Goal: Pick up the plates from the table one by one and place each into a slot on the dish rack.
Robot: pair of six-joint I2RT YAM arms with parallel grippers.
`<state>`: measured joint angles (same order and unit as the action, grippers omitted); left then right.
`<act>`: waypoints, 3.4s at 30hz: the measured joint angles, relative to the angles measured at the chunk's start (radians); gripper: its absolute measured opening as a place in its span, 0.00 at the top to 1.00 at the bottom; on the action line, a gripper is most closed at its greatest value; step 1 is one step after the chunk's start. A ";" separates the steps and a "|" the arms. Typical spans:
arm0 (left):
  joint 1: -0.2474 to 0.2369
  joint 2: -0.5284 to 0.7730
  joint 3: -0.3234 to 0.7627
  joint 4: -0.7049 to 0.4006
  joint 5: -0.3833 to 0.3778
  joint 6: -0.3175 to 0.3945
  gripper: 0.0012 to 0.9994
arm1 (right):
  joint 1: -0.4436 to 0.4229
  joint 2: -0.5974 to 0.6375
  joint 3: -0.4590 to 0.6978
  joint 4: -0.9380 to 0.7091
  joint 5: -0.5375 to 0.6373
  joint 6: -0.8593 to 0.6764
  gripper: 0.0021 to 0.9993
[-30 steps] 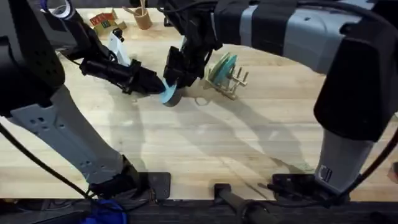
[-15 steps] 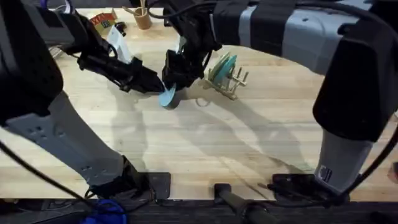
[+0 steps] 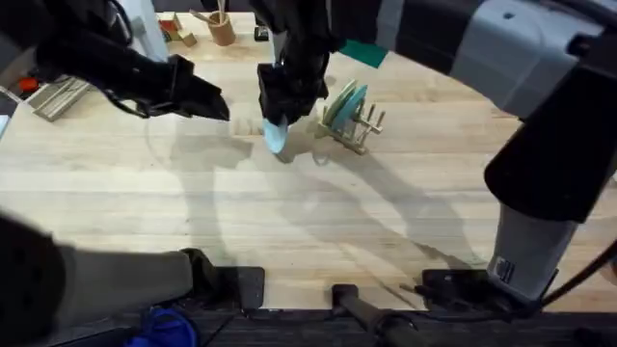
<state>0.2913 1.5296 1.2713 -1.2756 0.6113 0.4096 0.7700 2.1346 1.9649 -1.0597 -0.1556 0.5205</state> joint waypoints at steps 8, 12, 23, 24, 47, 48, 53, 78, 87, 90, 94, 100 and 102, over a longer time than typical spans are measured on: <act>0.000 -0.201 0.000 -0.045 -0.123 -0.028 0.96 | 0.000 -0.059 0.059 -0.106 0.147 -0.070 0.97; 0.000 -0.278 0.000 -0.051 -0.164 -0.045 0.96 | 0.000 -0.116 0.062 -0.157 0.224 -0.092 0.97; 0.000 -0.455 0.000 -0.099 -0.193 -0.052 0.95 | 0.000 -0.261 0.063 -0.226 0.339 -0.118 0.97; 0.000 -0.469 0.000 -0.102 -0.194 -0.052 0.95 | 0.000 -0.274 0.063 -0.230 0.348 -0.119 0.97; 0.000 -0.571 0.000 -0.147 -0.208 -0.062 0.00 | 0.000 -0.492 0.065 -0.387 0.485 -0.133 0.97; 0.000 -0.571 0.000 -0.149 -0.208 -0.062 0.00 | 0.000 -0.494 0.066 -0.396 0.489 -0.134 0.97; 0.000 -0.571 0.000 -0.157 -0.209 -0.062 0.01 | 0.000 -0.494 0.067 -0.415 0.495 -0.137 0.97; 0.000 -0.571 0.000 -0.157 -0.209 -0.062 0.01 | 0.000 -0.494 0.067 -0.435 0.500 -0.013 0.97; 0.000 -0.571 0.000 -0.157 -0.209 -0.062 0.00 | 0.000 -0.494 0.067 -0.434 0.534 0.317 0.97; 0.000 -0.571 0.000 -0.157 -0.209 -0.062 0.00 | 0.000 -0.494 0.067 -0.435 0.566 0.436 0.97; 0.000 -0.571 0.000 -0.157 -0.209 -0.062 0.00 | 0.000 -0.494 0.067 -0.434 0.591 0.513 0.97; 0.000 -0.571 0.000 -0.157 -0.209 -0.062 0.01 | -0.001 -0.494 0.067 -0.474 0.609 0.623 0.97; 0.000 -0.571 0.000 -0.157 -0.209 -0.062 0.01 | -0.002 -0.494 0.067 -0.497 0.610 0.683 0.97</act>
<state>0.2913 0.9582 1.2716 -1.4330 0.4026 0.3473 0.7681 1.6405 2.0319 -1.5569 0.4542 1.2034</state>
